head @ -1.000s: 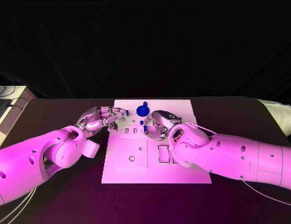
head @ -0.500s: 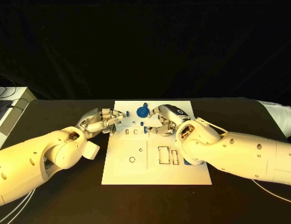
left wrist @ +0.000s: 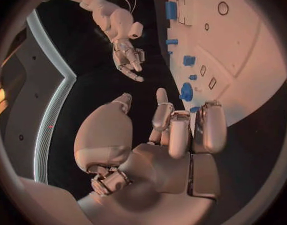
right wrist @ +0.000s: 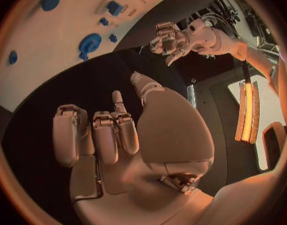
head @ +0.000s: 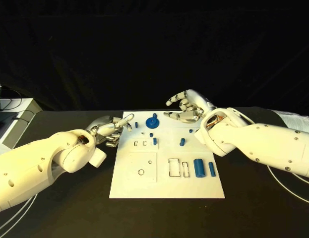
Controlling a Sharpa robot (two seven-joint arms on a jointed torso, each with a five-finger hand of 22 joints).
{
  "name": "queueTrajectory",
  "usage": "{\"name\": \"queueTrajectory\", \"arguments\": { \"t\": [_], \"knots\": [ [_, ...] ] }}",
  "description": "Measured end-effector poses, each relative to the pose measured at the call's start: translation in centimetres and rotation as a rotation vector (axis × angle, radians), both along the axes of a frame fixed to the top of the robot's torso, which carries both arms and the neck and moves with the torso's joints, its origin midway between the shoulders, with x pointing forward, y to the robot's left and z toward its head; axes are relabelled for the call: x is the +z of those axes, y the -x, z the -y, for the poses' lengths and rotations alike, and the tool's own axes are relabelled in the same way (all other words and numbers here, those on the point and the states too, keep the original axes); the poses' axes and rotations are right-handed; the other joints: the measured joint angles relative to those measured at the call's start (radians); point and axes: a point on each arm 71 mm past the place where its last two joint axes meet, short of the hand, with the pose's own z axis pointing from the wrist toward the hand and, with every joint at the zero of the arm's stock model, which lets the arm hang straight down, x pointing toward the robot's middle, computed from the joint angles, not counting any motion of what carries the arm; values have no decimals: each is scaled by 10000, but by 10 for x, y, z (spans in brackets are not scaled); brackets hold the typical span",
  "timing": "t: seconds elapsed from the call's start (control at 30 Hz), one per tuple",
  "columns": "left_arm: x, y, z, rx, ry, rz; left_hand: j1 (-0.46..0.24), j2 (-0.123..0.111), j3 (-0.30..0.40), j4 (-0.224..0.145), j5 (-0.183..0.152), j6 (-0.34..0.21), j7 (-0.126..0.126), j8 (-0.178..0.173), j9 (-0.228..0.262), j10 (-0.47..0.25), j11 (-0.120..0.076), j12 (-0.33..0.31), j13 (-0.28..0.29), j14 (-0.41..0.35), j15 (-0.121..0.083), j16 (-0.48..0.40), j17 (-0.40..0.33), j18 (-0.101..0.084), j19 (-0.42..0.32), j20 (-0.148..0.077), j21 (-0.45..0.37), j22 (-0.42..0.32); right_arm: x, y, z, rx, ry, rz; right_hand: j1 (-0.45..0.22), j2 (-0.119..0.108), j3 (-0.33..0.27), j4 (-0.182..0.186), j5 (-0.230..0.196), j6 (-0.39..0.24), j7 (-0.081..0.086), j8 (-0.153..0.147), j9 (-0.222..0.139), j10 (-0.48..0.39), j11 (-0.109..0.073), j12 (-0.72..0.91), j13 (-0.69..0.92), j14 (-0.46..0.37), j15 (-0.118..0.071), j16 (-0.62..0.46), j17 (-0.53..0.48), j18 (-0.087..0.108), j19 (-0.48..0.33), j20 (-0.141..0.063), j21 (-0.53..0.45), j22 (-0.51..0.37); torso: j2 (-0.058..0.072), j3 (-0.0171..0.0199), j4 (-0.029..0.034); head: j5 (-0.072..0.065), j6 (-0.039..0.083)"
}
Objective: Assemble the parts on the task board
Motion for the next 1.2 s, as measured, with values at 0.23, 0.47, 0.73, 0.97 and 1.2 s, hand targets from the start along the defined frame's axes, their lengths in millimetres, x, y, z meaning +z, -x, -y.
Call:
{"name": "queueTrajectory", "arguments": {
  "t": [0.23,0.47,0.73,0.97,1.2],
  "knots": [
    [18,-16,16,-250,-1858,-98,-362,-19,-161,29,0,70,-104,527,752,158,-158,69,192,12,-133,47,-1,-120,177,-178,74,319,19,-17,35,-695,-731,-202,1,-1,-115,183,239,355,-192,782,755,-10,-158,0,-1,19,-130,0,0,1,18,-95,0,-1,-178,73,-5,81,-55],
    [27,-28,41,-718,-4245,-375,-387,-43,352,21,-1,-164,-155,585,1119,41,-160,-77,-110,1,-143,47,-1,-119,191,-192,74,319,19,-19,56,-999,-977,-588,1,-1,-151,231,239,133,-217,859,977,-10,-158,0,-2,19,-129,0,0,1,18,-95,0,-1,-323,161,-52,164,-163],
    [26,-44,62,-796,-6192,-920,67,-299,1916,8,-1,-540,-28,315,1376,-176,-84,-246,-390,1,-143,47,-2,-118,196,-186,73,304,17,-16,66,-1037,-985,-880,1,-1,-152,231,277,-29,-180,859,1083,-10,-157,0,-3,19,-129,0,0,0,18,-95,0,-1,-482,270,-54,149,-282],
    [22,-51,80,-1015,-7151,-1230,161,-392,2439,1,-2,-770,131,-114,1235,-280,20,-367,-581,0,-67,47,-3,-119,261,-121,73,304,13,-17,71,-1135,-967,-1050,41,39,-107,308,352,-269,-155,941,1280,-10,-157,-282,4,19,-129,-82,0,147,-262,-146,-660,-2,-584,331,-108,100,-381],
    [19,-55,98,-1302,-7629,-1354,161,-393,2536,-12,-2,-807,166,-270,1167,-355,95,-421,-716,0,-67,47,-4,-118,261,-121,73,336,10,-23,74,-1303,-1303,-1305,400,-137,338,594,446,-845,-137,1239,2080,-2667,-159,-3973,-1652,-705,-205,-2850,-2553,1284,-3264,-139,-6724,-2910,-623,377,-155,134,-409]
  ]
}}
